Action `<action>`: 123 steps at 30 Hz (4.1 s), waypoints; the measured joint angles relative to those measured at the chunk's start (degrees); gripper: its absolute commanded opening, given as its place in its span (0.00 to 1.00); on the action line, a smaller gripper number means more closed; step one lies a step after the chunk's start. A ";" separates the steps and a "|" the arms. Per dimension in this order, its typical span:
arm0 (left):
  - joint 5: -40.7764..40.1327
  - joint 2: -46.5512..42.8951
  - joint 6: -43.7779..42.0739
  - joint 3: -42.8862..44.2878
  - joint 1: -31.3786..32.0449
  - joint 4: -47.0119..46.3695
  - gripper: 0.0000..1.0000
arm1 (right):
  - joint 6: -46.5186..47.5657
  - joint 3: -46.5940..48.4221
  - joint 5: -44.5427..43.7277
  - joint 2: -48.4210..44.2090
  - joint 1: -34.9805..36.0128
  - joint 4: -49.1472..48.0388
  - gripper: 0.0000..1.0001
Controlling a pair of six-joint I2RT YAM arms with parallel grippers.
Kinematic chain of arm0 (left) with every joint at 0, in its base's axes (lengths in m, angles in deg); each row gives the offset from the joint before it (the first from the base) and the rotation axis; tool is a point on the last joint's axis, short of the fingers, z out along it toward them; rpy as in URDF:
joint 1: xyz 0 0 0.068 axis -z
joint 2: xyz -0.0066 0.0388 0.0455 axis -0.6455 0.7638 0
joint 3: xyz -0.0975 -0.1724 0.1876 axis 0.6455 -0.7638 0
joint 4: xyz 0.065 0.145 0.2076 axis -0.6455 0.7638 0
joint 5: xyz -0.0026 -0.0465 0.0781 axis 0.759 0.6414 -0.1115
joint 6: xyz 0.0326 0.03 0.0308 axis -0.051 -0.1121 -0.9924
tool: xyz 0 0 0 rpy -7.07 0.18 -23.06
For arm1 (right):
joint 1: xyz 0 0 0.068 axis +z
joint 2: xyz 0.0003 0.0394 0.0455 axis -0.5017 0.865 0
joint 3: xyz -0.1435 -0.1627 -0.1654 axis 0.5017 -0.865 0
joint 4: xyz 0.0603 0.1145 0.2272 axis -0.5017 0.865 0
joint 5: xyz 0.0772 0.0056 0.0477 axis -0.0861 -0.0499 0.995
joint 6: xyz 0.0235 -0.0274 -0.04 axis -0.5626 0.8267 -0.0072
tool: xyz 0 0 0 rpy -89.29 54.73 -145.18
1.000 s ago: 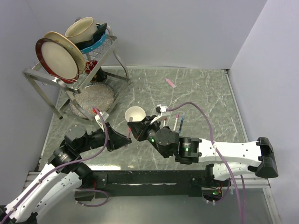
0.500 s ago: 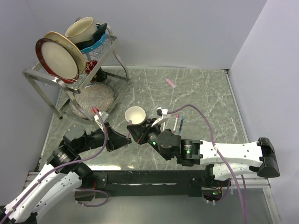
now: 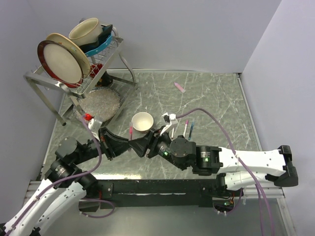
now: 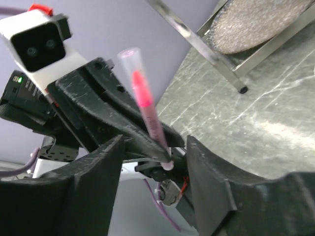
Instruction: Insert the pens into the pen caps
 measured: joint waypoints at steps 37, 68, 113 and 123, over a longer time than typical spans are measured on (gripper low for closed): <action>3.23 7.37 0.02 -0.81 0.74 3.32 0.01 | 2.89 1.25 5.38 3.45 -8.87 1.09 0.00; 3.98 6.14 -4.28 5.20 -0.52 1.36 0.99 | 1.01 0.22 18.32 0.17 -29.07 11.15 0.00; -17.99 -1.68 -9.97 1.29 -0.52 11.28 0.99 | 14.51 9.25 21.77 35.82 -61.51 29.44 0.44; -18.53 -2.62 -7.96 -1.86 -0.52 9.14 0.99 | 20.94 9.35 16.44 24.09 -82.27 31.12 0.55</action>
